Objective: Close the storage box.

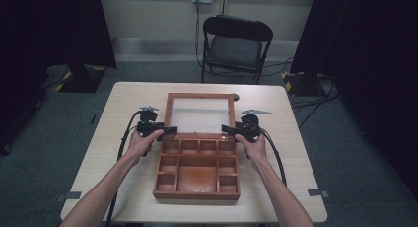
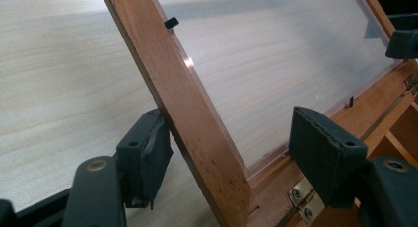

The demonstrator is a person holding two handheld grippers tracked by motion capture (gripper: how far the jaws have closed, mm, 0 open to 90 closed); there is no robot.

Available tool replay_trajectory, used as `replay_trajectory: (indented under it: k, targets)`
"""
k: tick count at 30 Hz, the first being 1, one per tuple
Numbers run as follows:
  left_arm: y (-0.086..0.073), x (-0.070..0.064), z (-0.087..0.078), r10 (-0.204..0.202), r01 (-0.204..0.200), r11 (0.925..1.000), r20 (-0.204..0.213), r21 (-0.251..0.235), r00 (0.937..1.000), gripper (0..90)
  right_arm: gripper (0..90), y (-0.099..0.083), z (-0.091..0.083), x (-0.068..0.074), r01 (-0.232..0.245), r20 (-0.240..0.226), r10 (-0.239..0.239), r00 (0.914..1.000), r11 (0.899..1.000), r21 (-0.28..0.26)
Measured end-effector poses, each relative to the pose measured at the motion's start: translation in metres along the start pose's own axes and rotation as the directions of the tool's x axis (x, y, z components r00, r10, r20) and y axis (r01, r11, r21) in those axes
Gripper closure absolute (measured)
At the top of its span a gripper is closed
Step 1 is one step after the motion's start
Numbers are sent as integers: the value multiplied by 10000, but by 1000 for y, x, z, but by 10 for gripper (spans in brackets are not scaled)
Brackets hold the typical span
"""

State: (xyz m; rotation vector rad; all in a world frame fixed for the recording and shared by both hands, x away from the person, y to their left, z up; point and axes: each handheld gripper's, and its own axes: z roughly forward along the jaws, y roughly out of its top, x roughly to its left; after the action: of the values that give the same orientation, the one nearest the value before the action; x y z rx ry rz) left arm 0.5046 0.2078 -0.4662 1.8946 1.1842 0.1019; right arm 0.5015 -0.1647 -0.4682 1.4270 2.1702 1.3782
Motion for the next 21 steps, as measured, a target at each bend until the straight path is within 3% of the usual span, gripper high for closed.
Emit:
replay_trajectory:
  k: [4,9,21]
  targets:
    - [1,-1,-2,155,-155,9999,-74,15,9999,340,368,1,-2,1,128,48,-128,9999,9999,-33]
    - [2,1,-7,161,-163,9996,-76,-224,9998,417,428,3,-6,1,167,95,-165,9998,9996,-222]
    - [6,0,-16,281,-285,9989,-120,-368,9995,512,529,6,-17,1,-22,38,24,10000,9988,-499]
